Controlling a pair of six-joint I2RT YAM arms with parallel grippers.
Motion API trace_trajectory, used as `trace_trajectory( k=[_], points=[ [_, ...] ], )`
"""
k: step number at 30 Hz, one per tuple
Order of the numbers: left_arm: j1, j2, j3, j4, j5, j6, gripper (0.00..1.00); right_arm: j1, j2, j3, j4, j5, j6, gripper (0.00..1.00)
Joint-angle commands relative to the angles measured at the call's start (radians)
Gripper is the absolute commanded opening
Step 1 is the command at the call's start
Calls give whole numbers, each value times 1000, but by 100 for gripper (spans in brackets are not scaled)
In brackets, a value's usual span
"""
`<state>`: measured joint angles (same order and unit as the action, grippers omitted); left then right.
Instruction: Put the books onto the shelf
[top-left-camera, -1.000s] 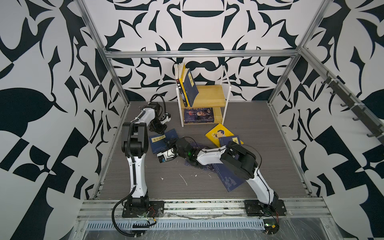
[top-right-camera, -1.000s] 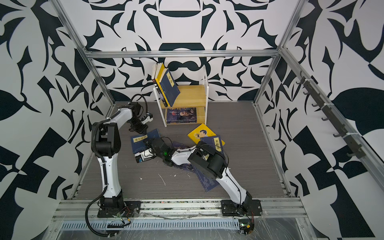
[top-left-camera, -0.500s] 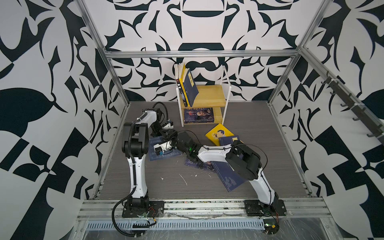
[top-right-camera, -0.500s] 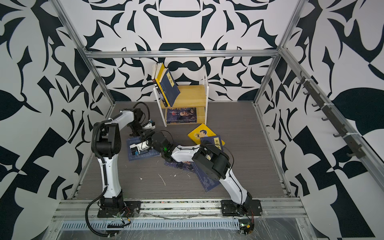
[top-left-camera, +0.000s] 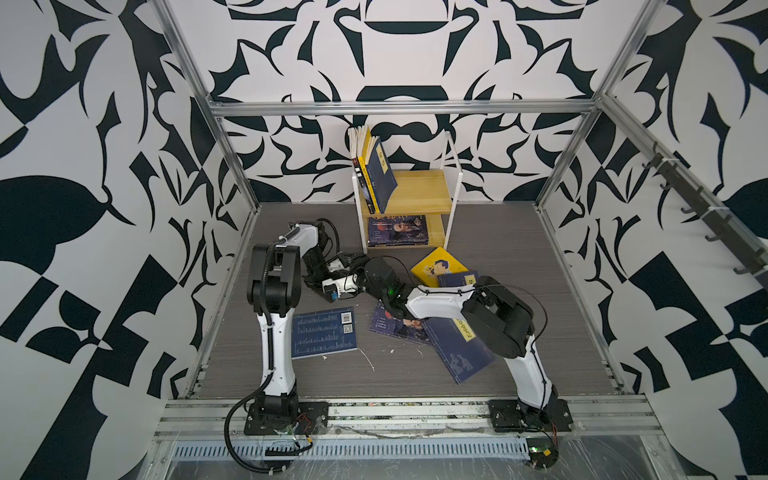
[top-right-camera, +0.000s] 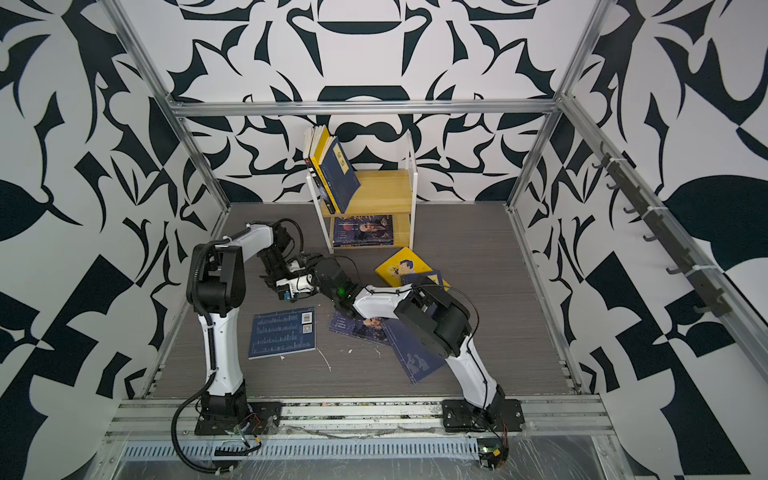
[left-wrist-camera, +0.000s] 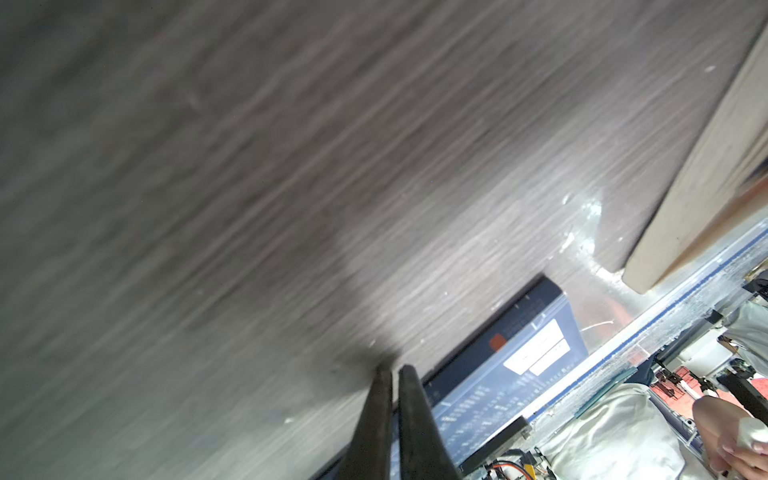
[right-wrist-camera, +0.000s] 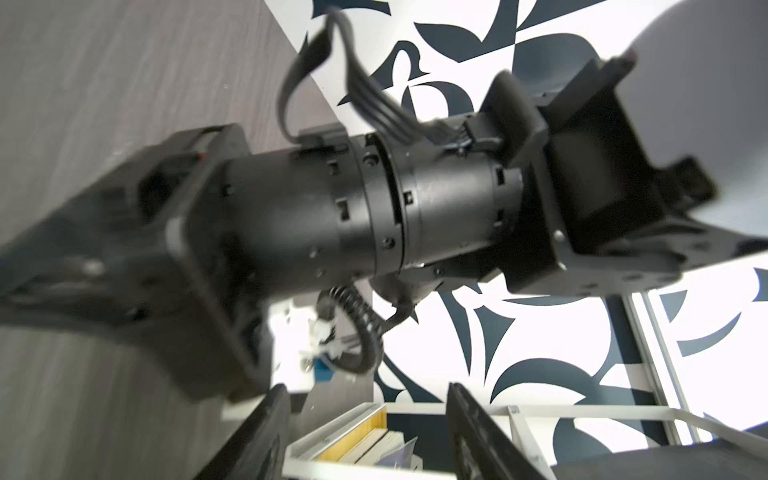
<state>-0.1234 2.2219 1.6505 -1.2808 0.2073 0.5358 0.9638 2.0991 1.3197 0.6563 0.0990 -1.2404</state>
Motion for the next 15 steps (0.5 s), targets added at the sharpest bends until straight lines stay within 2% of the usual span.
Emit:
trace_trajectory(
  k=[1,3,4,7,11,13,15],
  points=[
    [11,-12,-28,-6,-4,-8,12,12,-117,-54,-77,-1,131,66],
    [23,-44,-32,4,-17,-11,17,12,-194,-61,-230,-52,258,65],
    [33,-67,-37,15,-27,-19,23,12,-226,-69,-293,-81,316,65],
    [73,-160,-62,75,-61,-70,34,29,-289,-108,-398,-163,443,65],
    [138,-279,-135,143,-62,-168,47,71,-311,-130,-499,-198,592,65],
    [173,-340,-206,169,-44,-220,51,78,-327,-142,-538,-233,730,65],
    [208,-402,-284,194,-16,-268,56,78,-337,-143,-551,-232,950,65]
  ],
)
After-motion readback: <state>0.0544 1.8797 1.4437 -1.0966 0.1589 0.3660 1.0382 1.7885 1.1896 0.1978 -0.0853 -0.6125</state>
